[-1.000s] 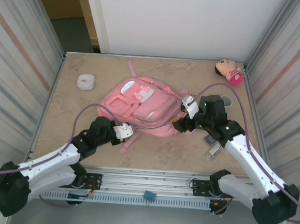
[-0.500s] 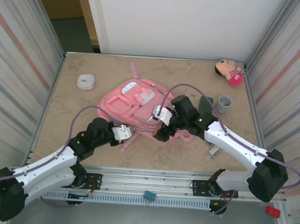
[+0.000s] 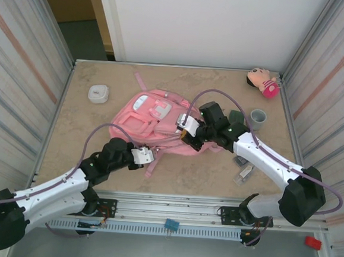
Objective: Pack the student bag
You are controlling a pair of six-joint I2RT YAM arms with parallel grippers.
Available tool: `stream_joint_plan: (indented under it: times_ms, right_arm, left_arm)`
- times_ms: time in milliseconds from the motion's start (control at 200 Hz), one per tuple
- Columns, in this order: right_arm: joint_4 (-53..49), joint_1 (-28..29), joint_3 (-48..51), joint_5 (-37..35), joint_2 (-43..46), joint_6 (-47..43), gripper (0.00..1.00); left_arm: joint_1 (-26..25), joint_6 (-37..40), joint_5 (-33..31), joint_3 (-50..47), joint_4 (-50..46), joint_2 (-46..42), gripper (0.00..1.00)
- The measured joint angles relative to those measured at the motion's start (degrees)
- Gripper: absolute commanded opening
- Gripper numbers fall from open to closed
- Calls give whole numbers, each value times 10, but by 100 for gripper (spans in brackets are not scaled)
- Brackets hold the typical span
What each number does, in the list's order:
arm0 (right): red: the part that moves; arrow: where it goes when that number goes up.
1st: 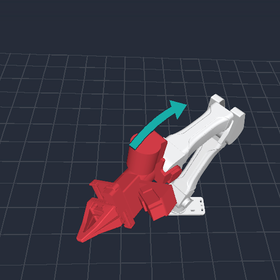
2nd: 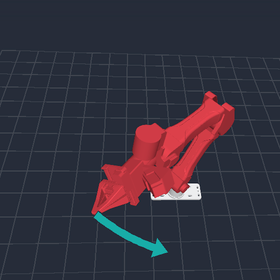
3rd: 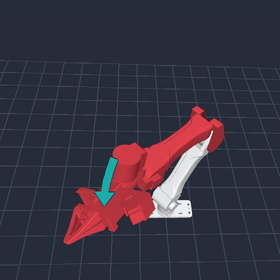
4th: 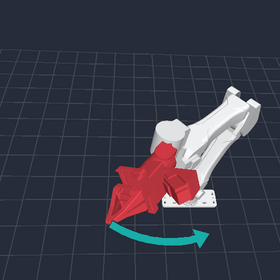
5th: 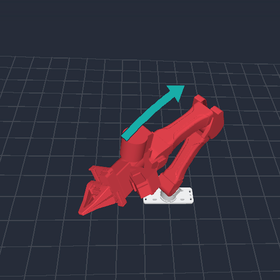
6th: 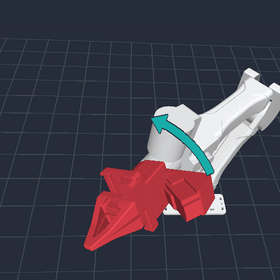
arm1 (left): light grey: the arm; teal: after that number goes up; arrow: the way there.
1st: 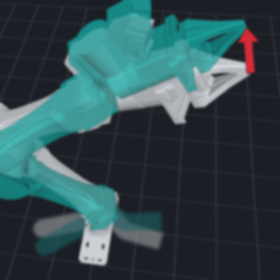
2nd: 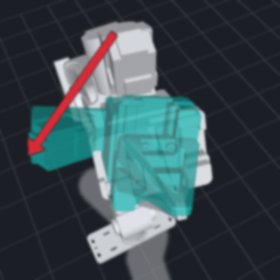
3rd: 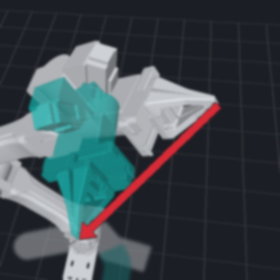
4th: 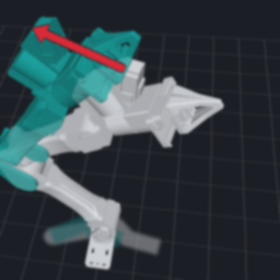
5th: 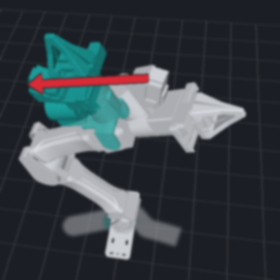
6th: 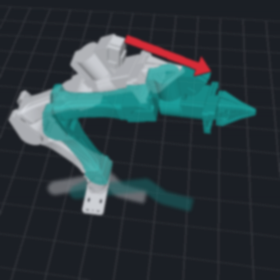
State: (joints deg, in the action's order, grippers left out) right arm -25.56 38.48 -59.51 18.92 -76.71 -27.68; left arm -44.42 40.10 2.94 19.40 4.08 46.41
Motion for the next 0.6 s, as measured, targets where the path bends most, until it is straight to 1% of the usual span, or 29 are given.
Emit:
stream_joint_plan:
  times_ms: [90,241,291,366,466,541,596]
  right_arm:
    - [-5,-9,-12,17,-2,-1,0]
    - [-10,-26,-29,79,-2,-13,0]
    - [-6,-31,-30,90,-2,-12,0]
    - [-6,-33,-33,72,-2,-2,0]
    - [-10,-33,-49,23,-9,17,0]
    - [-11,-37,-61,9,-16,31,0]
    - [-9,-40,-62,3,-17,42,21]
  left_arm:
    - [-7,-2,0,1,7,13,0]
    - [-15,-14,2,5,33,44,0]
    - [-17,-19,3,5,40,51,0]
    - [-19,-29,4,5,55,59,0]
    - [-23,-36,2,5,75,63,0]
    - [-25,-44,-5,5,92,66,0]
    - [-26,-50,-12,5,103,68,0]
